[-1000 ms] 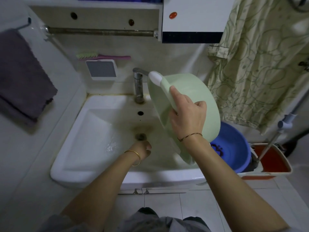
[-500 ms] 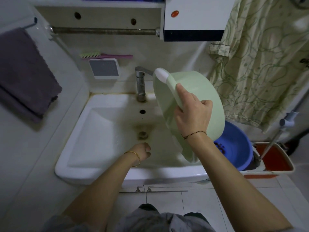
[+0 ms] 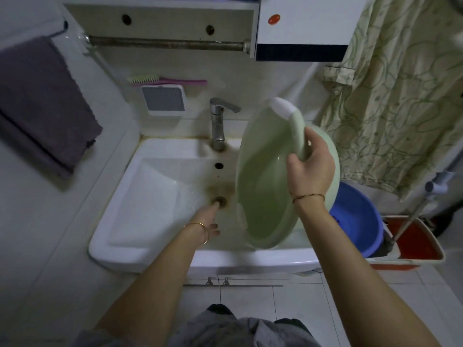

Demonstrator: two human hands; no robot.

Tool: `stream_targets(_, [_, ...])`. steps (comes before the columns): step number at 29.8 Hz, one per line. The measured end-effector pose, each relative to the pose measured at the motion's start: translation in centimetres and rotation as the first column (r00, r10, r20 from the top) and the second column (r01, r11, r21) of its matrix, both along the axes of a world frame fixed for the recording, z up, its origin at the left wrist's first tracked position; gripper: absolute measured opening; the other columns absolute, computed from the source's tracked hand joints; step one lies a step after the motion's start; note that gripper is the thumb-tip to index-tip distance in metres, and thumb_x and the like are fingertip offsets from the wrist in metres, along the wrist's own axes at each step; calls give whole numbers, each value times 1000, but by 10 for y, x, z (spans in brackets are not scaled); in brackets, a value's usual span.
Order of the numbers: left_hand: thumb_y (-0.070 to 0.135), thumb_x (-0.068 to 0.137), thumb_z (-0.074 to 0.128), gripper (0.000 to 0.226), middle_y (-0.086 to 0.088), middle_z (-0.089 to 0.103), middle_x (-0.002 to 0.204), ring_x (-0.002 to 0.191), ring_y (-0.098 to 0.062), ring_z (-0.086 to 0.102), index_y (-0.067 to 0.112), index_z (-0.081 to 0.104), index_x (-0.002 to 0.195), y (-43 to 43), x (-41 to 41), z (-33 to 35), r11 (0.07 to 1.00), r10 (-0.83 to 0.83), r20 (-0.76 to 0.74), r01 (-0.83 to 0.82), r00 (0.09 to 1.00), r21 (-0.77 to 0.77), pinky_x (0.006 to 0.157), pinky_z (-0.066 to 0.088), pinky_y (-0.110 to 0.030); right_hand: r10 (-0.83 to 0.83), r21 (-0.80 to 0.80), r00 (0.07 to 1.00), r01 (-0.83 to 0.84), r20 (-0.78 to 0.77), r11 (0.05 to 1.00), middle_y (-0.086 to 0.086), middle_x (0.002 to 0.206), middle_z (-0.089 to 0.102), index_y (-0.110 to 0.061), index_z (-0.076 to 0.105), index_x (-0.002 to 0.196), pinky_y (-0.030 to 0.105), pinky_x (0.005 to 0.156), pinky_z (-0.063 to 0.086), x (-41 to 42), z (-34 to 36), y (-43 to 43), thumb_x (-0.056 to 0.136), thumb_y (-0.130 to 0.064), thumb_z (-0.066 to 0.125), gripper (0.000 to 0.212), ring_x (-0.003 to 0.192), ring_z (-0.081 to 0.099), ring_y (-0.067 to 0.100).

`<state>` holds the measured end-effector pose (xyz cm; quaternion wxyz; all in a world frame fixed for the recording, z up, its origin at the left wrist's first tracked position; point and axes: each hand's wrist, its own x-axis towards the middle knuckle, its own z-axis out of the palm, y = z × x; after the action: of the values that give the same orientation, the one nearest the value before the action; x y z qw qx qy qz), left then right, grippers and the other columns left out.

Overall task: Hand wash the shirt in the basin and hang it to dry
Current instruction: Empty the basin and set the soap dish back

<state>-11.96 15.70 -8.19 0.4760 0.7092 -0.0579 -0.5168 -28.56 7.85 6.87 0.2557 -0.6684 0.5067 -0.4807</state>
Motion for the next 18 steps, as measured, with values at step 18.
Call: stream_targets(18, [15, 97, 44, 31, -6, 46, 116, 93, -19, 51, 4, 48, 126, 8, 80, 27, 686, 698, -111, -705, 707, -178, 86, 48, -20, -440, 636, 644, -93, 626, 766, 4, 79, 64, -9, 66, 104, 26, 60, 52, 9, -106, -32, 72, 13, 56, 40, 68, 59, 20])
